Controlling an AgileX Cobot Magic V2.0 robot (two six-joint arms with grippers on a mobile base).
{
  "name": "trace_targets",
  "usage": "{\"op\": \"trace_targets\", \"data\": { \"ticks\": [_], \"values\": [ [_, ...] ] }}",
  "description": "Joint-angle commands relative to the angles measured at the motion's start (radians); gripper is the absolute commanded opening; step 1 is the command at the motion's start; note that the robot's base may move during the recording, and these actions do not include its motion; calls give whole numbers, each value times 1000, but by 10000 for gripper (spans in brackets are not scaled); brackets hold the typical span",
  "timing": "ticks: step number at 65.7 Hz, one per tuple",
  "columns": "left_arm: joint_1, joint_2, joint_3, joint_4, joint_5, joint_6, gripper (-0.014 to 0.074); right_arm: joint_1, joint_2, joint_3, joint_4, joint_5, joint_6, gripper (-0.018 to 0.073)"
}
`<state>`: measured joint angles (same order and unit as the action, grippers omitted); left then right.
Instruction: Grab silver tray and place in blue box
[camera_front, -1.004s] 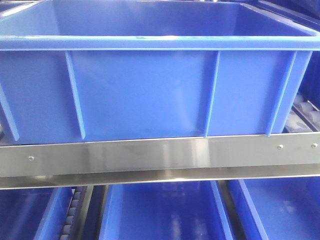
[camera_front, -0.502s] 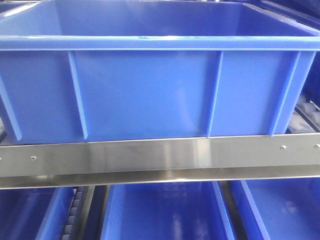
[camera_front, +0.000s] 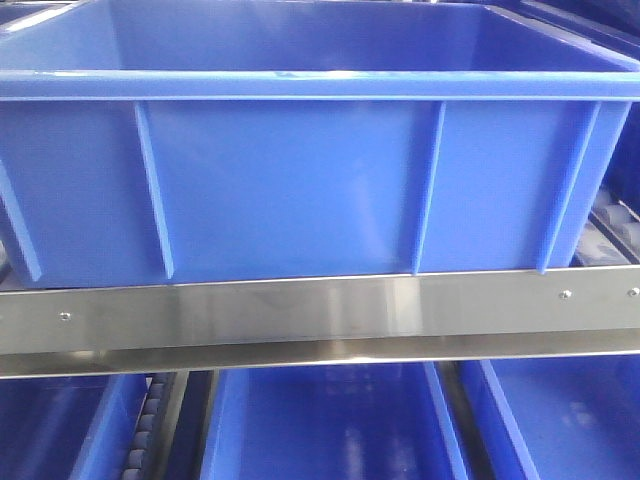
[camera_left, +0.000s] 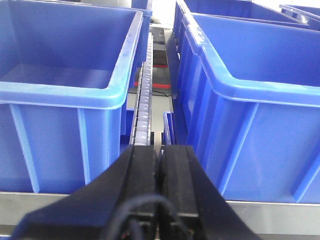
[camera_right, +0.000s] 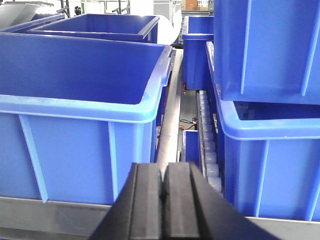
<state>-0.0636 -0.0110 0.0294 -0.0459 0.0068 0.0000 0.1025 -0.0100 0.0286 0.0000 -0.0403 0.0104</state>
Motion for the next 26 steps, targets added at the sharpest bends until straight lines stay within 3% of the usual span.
{"op": "trace_targets", "data": {
  "ticks": [1,26],
  "values": [
    [1,-16,19,2,-94,-7,-8,-6,-21,-18,-11,-89,-10,49],
    [1,-16,19,2,-94,-7,-8,-6,-21,-18,-11,-89,-10,49]
  ]
}}
